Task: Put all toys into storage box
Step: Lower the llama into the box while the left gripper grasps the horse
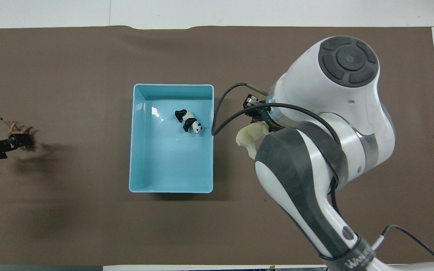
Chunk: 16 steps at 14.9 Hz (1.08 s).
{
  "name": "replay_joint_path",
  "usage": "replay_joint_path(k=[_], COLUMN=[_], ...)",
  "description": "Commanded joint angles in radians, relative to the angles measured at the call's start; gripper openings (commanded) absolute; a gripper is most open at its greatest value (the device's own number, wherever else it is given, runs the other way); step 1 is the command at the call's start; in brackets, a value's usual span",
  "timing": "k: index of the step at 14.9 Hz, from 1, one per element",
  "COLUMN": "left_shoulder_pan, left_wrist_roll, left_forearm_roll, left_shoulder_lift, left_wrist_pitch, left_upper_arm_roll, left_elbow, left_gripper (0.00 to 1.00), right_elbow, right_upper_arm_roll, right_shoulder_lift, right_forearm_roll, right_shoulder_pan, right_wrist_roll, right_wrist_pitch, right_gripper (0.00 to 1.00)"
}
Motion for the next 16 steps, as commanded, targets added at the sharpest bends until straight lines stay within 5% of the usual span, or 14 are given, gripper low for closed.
replay_joint_path(k=[1,3,6,9,10,11,16], left_shoulder_pan=[-0.001,-0.013,-0.021,-0.02,-0.018,-0.018,-0.036], left_wrist_roll=[0.0,-0.026,-0.04,-0.036,-0.033,-0.033,-0.045], left_forearm_roll=[-0.004,-0.004,-0.004,-0.004,-0.004,-0.004,-0.004], left_shoulder_lift=[0.039,0.041,0.043,0.043,0.043,0.043,0.038], left_wrist_pitch=[0.062,0.065,0.062,0.059,0.058,0.052,-0.022], left_upper_arm_roll=[-0.007,-0.007,-0.007,-0.005,-0.005,-0.005,-0.008], left_elbow=[-0.008,0.001,0.004,0.008,0.013,0.019,0.089], left_gripper=[0.99,0.94,0.44,0.27,0.13,0.0,0.0], right_elbow=[0.284,0.386,0.383,0.325,0.296,0.29,0.302], right_upper_arm_roll=[-0.005,-0.014,-0.014,-0.011,-0.011,-0.011,-0.013], right_shoulder_lift=[0.213,0.315,0.412,0.415,0.407,0.404,0.384], right_forearm_roll=[0.009,-0.003,-0.076,-0.11,-0.113,-0.113,-0.117], right_shoulder_pan=[0.087,0.161,0.259,0.276,0.278,0.278,0.261], right_wrist_roll=[0.134,0.187,0.26,0.28,0.29,0.302,0.327], right_wrist_pitch=[-0.044,-0.042,0.085,0.129,0.151,0.146,0.066], right_gripper=[0.0,0.0,0.0,0.04,0.99,1.0,1.0])
